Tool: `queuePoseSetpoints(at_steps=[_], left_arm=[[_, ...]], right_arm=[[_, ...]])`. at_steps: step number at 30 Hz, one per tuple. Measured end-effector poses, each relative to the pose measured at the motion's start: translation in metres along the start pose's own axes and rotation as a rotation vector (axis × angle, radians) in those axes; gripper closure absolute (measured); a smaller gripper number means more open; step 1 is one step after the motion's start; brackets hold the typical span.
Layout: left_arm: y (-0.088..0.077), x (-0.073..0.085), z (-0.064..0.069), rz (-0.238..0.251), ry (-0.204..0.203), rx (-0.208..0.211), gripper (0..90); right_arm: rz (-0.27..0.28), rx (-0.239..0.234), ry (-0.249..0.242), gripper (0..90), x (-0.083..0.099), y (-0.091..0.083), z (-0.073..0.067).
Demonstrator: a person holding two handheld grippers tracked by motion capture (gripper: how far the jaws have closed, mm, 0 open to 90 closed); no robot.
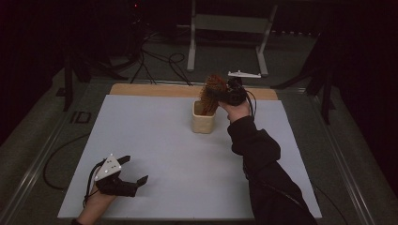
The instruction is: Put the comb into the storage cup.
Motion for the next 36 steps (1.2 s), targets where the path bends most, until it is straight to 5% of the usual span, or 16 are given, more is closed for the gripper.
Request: queuePoseSetpoints(at_steps=[12,19,23,30,36], left_arm=[[0.000,0.000,-0.001,0.005,-0.007,0.003,0.0],[0.000,0.000,-0.001,0.008,-0.006,0.004,0.0],[0.000,0.000,-0.001,0.007,-0.007,0.004,0.0],[-0.001,-0.001,-0.001,0.009,-0.005,-0.002,0.0],[-0.001,-0.001,-0.001,0.007,-0.004,0.005,0.0]], right_arm=[[-0.031,0.037,0.001,43.7,0.005,0.001,0.014],[-0.048,0.064,-0.080,32.0,0.005,0.001,0.011],[-0.032,0.066,-0.074,19.9,0.000,-0.005,0.013],[-0.021,0.027,-0.065,13.0,-0.002,-0.014,0.017],[-0.040,0.026,-0.121,9.8,0.000,-0.021,0.018]])
Point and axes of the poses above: each handheld gripper's, and its own axes: y roughly forward along the jaws, x roughly out of its underside, z roughly to its right, the point moved 6 cm from there along y, roughly forward along the jaws, and after that the axes turned 8 degrees about x, right-handed, at the moved point
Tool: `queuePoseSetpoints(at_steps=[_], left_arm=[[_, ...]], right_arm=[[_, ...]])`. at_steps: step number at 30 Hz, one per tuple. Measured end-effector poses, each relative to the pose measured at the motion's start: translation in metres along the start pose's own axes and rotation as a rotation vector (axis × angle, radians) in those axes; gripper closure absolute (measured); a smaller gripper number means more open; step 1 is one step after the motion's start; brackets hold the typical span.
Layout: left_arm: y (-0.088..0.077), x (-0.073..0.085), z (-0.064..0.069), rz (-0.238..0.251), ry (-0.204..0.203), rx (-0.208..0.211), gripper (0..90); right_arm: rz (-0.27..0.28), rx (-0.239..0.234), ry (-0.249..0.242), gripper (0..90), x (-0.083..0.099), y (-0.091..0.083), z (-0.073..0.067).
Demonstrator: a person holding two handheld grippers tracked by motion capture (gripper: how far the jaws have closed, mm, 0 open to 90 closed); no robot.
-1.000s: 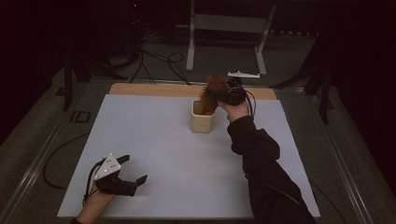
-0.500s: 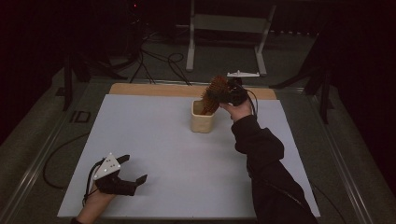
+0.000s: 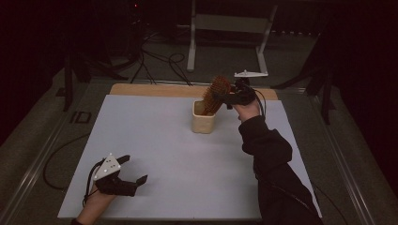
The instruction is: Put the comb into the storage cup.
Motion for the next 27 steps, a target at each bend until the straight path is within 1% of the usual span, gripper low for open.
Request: queuePoseSetpoints(at_steps=[7,8,10,14,18,20,23,27], left_arm=[[0.000,-0.001,0.001,0.001,0.008,0.004,0.0],[0.000,-0.002,0.001,0.004,0.006,0.003,0.0],[0.000,-0.001,0.001,0.006,0.006,0.003,0.0],[-0.001,-0.002,0.001,0.007,0.006,0.003,0.0],[-0.002,-0.002,0.002,0.007,0.009,0.003,0.0],[-0.002,-0.002,0.002,0.010,0.005,0.003,0.0],[-0.002,-0.002,0.002,0.008,0.006,0.003,0.0],[-0.001,-0.001,0.002,0.004,0.005,0.002,0.0]], right_arm=[[-0.008,0.013,-0.009,9.0,0.002,-0.009,0.004],[-0.023,0.022,-0.027,9.0,0.004,-0.011,0.006],[-0.027,0.030,-0.033,9.0,0.005,-0.014,0.007],[-0.011,0.066,-0.057,9.0,0.008,-0.021,0.010],[-0.001,0.065,-0.067,9.0,0.014,-0.027,0.011],[0.004,0.064,-0.064,9.0,0.016,-0.030,0.012],[0.000,0.062,-0.073,9.0,0.022,-0.035,0.013],[0.001,0.055,-0.069,9.0,0.031,-0.041,0.014]])
Point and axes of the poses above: each handheld gripper's, and its own axes: y roughly forward along the jaws, x roughly out of its underside, z roughly to its right, the point moved 6 cm from there along y, roughly forward along the jaws, and after that the axes turned 8 degrees about x, right-handed, at the moved point
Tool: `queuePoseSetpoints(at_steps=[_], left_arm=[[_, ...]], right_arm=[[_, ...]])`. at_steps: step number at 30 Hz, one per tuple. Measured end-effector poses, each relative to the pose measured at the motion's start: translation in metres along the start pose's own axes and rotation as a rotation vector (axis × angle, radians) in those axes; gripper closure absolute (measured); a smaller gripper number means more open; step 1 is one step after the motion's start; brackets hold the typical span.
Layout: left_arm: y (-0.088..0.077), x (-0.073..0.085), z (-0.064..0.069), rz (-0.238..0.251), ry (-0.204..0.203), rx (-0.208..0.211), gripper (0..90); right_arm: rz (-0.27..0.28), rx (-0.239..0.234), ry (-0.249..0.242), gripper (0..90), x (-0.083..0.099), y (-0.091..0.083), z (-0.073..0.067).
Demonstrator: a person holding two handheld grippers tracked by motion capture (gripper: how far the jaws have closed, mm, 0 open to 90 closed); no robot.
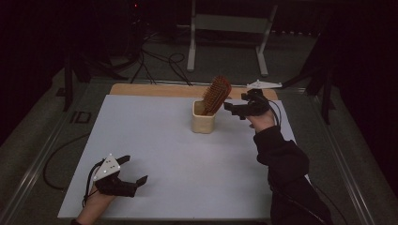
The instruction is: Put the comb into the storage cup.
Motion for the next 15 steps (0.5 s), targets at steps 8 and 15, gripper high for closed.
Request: queuePoseSetpoints(at_steps=[8,15], left_arm=[[0.000,-0.001,0.001,0.004,0.003,0.000,0.0],[-0.001,-0.001,0.001,0.004,0.006,0.000,0.0]], right_arm=[[0.000,-0.023,-0.026,9.1,0.023,-0.009,-0.004],[-0.005,-0.040,-0.043,9.1,0.047,-0.013,-0.009]])
Point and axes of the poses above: each handheld gripper's, and its own axes: y roughly forward along the jaws, x roughly out of its underside, z roughly to its right, the point moved 6 cm from there along y, roughly forward along the jaws, and after that the axes turned 8 degrees about x, right-handed, at the moved point
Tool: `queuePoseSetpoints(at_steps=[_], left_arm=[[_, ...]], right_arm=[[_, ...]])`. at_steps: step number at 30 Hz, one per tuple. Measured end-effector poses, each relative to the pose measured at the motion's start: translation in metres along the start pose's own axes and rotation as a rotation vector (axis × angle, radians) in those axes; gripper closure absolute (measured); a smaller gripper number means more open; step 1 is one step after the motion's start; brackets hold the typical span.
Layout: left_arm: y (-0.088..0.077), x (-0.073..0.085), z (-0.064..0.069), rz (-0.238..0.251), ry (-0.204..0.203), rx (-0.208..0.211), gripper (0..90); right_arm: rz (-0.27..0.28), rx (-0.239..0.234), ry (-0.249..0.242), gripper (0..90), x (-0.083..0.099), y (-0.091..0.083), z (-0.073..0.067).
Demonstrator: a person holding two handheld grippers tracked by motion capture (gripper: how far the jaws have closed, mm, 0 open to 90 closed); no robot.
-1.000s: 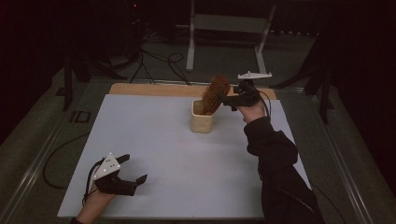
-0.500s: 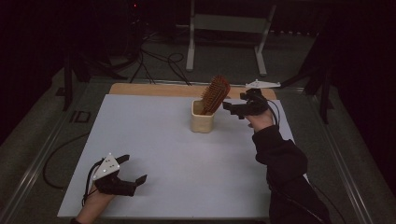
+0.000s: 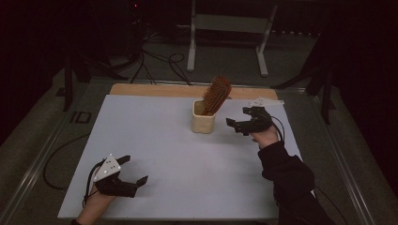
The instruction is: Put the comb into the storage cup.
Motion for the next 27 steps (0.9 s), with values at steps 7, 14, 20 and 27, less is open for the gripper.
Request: queuePoseSetpoints(at_steps=[7,14,20,27], left_arm=[[0.001,0.001,0.000,-0.003,0.000,-0.002,0.0],[0.000,0.000,0.000,-0.004,0.003,-0.001,0.0],[0.000,0.000,0.000,-0.004,0.003,-0.003,0.0],[0.000,0.001,0.000,-0.005,0.003,-0.001,0.0]], right_arm=[[-0.017,-0.025,0.014,9.1,0.027,-0.005,-0.006],[-0.051,-0.037,0.002,9.1,0.054,-0.007,-0.010],[-0.061,-0.060,-0.005,9.1,0.076,-0.011,-0.016],[-0.088,-0.054,-0.019,9.1,0.103,-0.019,-0.019]])
Point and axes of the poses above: each handheld gripper's, and its own axes: y roughly forward along the jaws, x roughly out of its underside, z roughly to its right, the point moved 6 cm from there along y, roughly forward along the jaws, and after that the axes turned 8 degrees about x, right-handed, at the moved point
